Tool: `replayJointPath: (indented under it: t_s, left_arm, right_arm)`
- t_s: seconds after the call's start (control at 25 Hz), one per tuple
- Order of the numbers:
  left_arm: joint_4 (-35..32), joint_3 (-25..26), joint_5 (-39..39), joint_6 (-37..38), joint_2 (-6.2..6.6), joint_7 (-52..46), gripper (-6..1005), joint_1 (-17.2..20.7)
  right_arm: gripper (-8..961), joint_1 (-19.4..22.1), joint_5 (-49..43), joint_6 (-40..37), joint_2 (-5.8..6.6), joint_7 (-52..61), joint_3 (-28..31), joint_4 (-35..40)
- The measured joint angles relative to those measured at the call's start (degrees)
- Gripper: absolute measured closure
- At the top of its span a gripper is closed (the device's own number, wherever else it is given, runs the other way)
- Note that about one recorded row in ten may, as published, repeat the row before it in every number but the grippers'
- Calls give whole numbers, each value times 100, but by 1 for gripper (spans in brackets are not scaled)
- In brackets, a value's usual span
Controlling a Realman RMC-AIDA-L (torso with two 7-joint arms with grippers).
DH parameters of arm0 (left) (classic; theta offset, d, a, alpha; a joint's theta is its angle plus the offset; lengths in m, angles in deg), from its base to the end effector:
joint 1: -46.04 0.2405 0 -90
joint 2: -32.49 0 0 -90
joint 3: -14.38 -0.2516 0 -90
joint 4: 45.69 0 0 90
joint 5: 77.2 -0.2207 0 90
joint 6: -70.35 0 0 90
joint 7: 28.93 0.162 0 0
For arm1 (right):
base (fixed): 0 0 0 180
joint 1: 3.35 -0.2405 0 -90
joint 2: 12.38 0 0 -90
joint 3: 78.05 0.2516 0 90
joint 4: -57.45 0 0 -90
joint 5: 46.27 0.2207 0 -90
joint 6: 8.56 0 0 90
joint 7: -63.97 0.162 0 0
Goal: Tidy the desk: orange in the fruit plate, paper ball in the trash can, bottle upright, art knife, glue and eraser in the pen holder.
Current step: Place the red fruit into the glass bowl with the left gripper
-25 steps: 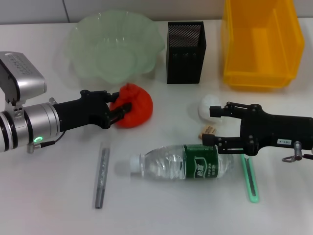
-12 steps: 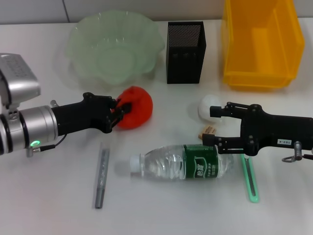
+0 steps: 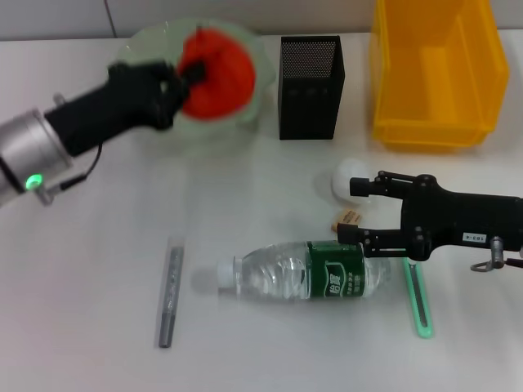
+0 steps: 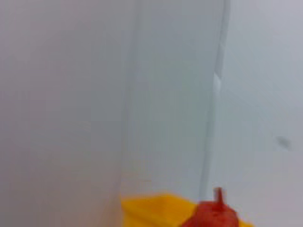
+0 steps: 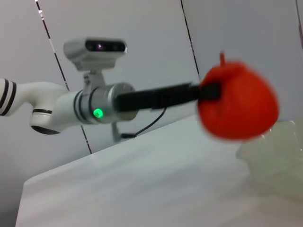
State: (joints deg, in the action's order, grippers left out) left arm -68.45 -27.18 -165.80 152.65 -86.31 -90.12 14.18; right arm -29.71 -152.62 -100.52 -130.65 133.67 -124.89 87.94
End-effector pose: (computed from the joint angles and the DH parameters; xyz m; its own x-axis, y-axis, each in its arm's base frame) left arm -0.2413 0.3674 -0.0171 0.6367 0.1301 0.7601 0.5099 -0.8104 -0.2884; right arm 0.2655 0.3071 -0.0351 0.7726 -0.3005 -0.5592 -0.4036 -0.9124 -0.0674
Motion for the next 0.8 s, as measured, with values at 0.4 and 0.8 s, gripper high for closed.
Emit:
replayJointPath:
  t_s: [0.4,0.8]
  left_arm:
    - [1003,14,1221,-2302,-38,978,943,-1010]
    - [1304,-12,1742,-2545,-38,1589,869,-1079]
  right_arm:
    - [122,39,54,-87,-55,0,0,20]
    - [122,34,62,-94,-57,0,45,16]
